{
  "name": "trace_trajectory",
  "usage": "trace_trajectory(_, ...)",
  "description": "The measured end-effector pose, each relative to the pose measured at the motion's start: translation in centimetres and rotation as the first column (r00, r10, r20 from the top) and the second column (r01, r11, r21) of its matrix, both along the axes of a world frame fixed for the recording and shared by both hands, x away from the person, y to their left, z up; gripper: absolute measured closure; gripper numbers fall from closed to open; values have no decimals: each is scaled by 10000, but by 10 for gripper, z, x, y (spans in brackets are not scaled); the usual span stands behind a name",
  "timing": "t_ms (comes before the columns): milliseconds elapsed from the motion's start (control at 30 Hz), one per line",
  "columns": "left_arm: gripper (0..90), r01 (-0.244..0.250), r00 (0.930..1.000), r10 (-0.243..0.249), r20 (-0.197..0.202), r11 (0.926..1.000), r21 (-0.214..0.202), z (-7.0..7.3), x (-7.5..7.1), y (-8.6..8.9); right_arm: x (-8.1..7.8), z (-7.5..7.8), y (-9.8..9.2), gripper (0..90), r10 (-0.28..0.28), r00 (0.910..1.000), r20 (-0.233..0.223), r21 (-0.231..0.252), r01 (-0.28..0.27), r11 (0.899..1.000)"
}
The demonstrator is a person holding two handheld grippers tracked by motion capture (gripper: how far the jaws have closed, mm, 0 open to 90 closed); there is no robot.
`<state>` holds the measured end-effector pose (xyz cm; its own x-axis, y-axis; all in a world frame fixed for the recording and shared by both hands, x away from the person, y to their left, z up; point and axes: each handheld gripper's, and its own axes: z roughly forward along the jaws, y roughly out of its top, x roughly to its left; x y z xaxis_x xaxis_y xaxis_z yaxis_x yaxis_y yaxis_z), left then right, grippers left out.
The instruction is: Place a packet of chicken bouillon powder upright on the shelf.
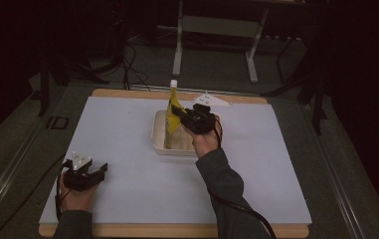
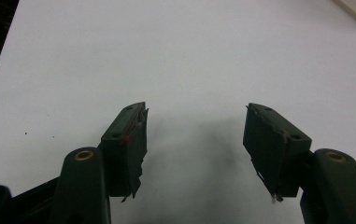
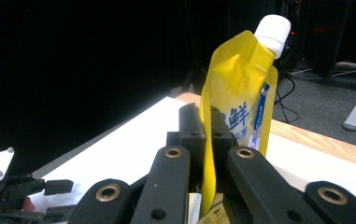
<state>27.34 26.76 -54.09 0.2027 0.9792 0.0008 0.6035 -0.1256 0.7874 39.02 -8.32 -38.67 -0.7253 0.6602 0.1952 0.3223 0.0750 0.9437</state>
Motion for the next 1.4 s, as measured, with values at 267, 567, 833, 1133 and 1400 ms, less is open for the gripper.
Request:
trace_trajectory(267, 394, 0, 10000, 0, 0, 10000, -5, 0, 0, 0, 3, -2, 1, 895, -163, 9996, -237, 145, 166, 9998)
trace_trajectory(567, 393, -11, 10000, 11, -3, 10000, -37, 0, 0, 0, 8, -8, 5, 895, -398, 9979, -503, 257, 411, 9988)
trace_trajectory(833, 393, -7, 10000, 7, -26, 10000, -35, 0, 0, 0, 13, -10, 12, 894, -250, 9973, -691, 163, 262, 9995)
trace_trajectory(1133, 392, 1, 10000, -1, -31, 10000, -42, 0, 0, 0, 19, -20, 14, 894, 14, 9948, -1016, -185, -33, 9998)
trace_trajectory(1400, 389, 17, 10000, -17, -53, 10000, -10, 0, 0, 0, 30, -20, 5, 894, -355, 9890, -1437, -139, 338, 9993)
